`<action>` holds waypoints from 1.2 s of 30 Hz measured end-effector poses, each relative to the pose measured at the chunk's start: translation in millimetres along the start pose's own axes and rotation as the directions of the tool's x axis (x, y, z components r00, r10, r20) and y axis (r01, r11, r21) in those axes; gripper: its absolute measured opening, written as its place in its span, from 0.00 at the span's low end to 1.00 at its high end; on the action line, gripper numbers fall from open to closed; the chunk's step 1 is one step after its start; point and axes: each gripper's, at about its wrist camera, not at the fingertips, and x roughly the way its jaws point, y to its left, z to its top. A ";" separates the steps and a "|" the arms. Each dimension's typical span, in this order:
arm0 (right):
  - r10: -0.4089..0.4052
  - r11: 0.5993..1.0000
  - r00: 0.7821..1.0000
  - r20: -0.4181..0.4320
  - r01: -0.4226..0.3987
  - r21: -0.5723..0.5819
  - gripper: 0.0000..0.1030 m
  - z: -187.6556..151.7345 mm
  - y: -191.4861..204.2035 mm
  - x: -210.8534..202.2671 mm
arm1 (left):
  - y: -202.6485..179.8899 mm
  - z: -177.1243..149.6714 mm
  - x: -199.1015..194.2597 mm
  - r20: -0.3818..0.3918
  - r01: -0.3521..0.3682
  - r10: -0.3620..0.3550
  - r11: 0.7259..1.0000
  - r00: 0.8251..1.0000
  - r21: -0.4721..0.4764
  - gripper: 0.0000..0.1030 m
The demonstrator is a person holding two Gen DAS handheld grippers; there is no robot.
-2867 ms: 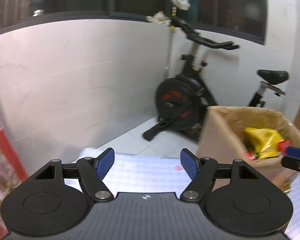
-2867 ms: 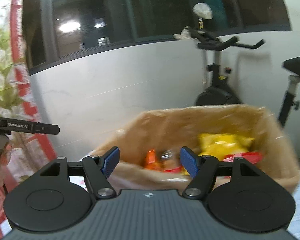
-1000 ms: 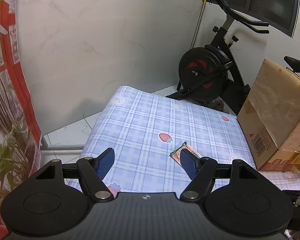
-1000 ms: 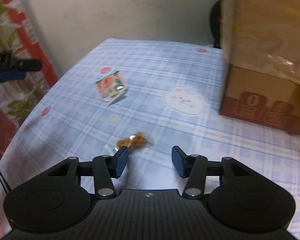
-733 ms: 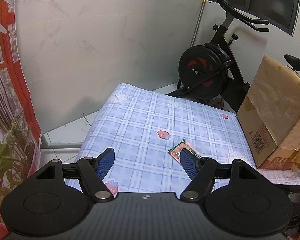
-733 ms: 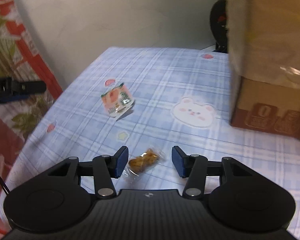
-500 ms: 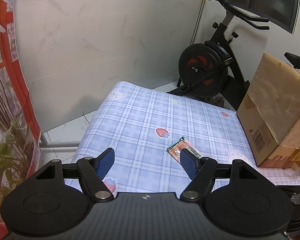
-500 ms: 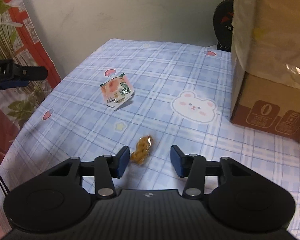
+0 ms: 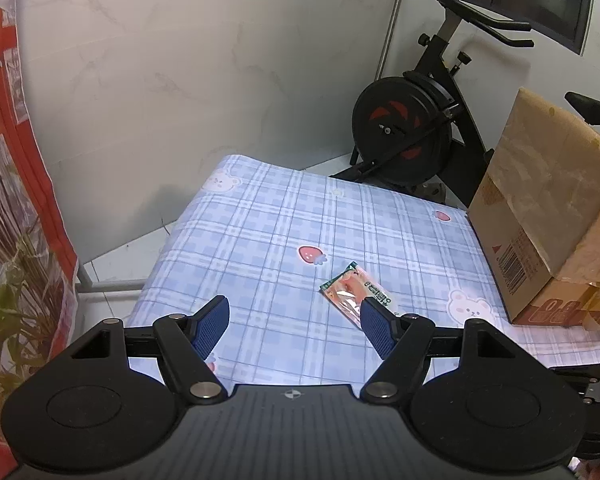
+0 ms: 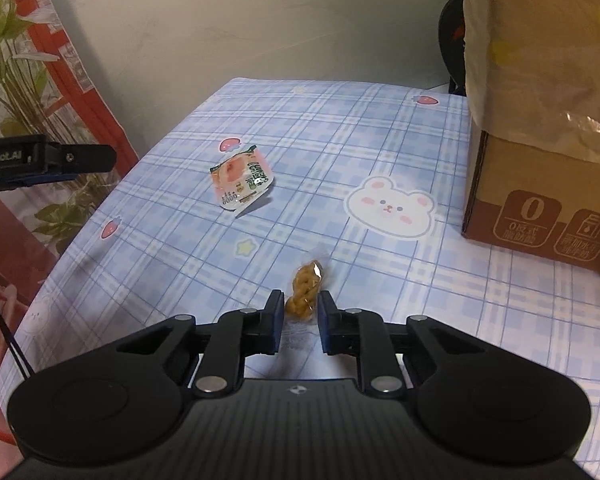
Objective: Organize snacks
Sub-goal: 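Grasp the pink-and-green packet with the left tool while the right tool holds the orange snack bag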
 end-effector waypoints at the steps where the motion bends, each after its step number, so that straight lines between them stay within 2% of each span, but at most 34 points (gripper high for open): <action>1: 0.000 1.000 1.000 0.003 0.000 0.004 0.18 -0.6 -2.2 -1.2 | -1.1 -0.7 2.3 -0.002 0.003 -0.003 1.000 1.000 -0.006 0.72; 7: -0.009 1.000 0.999 0.035 0.010 -0.025 0.16 -8.7 -18.3 -17.0 | -17.2 -3.4 31.8 -0.015 0.042 -0.042 0.999 0.999 -0.020 0.73; 11: -0.024 0.999 0.998 0.052 0.026 -0.036 0.16 -16.0 -33.0 -24.7 | -27.1 -2.5 65.5 -0.049 0.048 -0.054 0.992 0.997 -0.115 0.72; 15: -0.027 1.000 0.997 0.067 0.028 -0.012 0.16 -17.8 -49.2 -29.2 | -44.2 -2.7 94.7 -0.074 -0.039 0.025 0.981 0.997 -0.190 0.72; 20: -0.010 1.000 0.997 0.080 0.010 -0.003 0.16 -20.5 -60.2 -32.2 | -69.7 4.5 113.0 -0.057 -0.152 0.144 0.972 0.988 -0.181 0.73; 26: 0.013 0.999 0.996 0.093 -0.016 0.033 0.16 -21.3 -70.8 -36.2 | -99.6 -1.2 122.1 -0.041 -0.308 0.305 0.943 0.952 -0.127 0.68; 27: 0.016 0.999 0.995 0.095 -0.020 0.037 0.16 -21.7 -72.7 -36.8 | -101.9 -2.7 121.4 -0.033 -0.313 0.311 0.941 0.950 -0.130 0.63; 28: 0.018 0.999 0.995 0.097 -0.022 0.040 0.16 -22.0 -73.6 -37.7 | -103.5 -3.7 119.8 -0.027 -0.315 0.314 0.939 0.949 -0.136 0.53; 29: 0.020 0.999 0.995 0.098 -0.024 0.043 0.16 -22.5 -75.2 -38.3 | -103.8 -4.7 117.0 -0.019 -0.318 0.318 0.938 0.948 -0.139 0.48; 30: 0.021 0.999 0.995 0.100 -0.026 0.046 0.16 -23.0 -77.0 -39.1 | -103.6 -5.7 114.8 -0.012 -0.297 0.299 0.943 0.954 -0.149 0.38; 31: 0.021 0.998 0.995 0.101 -0.027 0.050 0.16 -24.0 -78.7 -40.2 | -103.7 -7.0 111.6 -0.006 -0.294 0.297 0.943 0.955 -0.157 0.24; 35: 0.021 0.997 0.993 0.112 -0.029 0.068 0.16 -25.8 -85.4 -46.4 | -94.9 -17.1 97.3 0.008 -0.225 0.230 0.958 0.973 -0.178 0.11; 36: 0.022 0.997 0.993 0.117 -0.030 0.072 0.16 -26.0 -86.8 -48.1 | -92.6 -19.9 93.4 0.009 -0.216 0.220 0.961 0.975 -0.172 0.05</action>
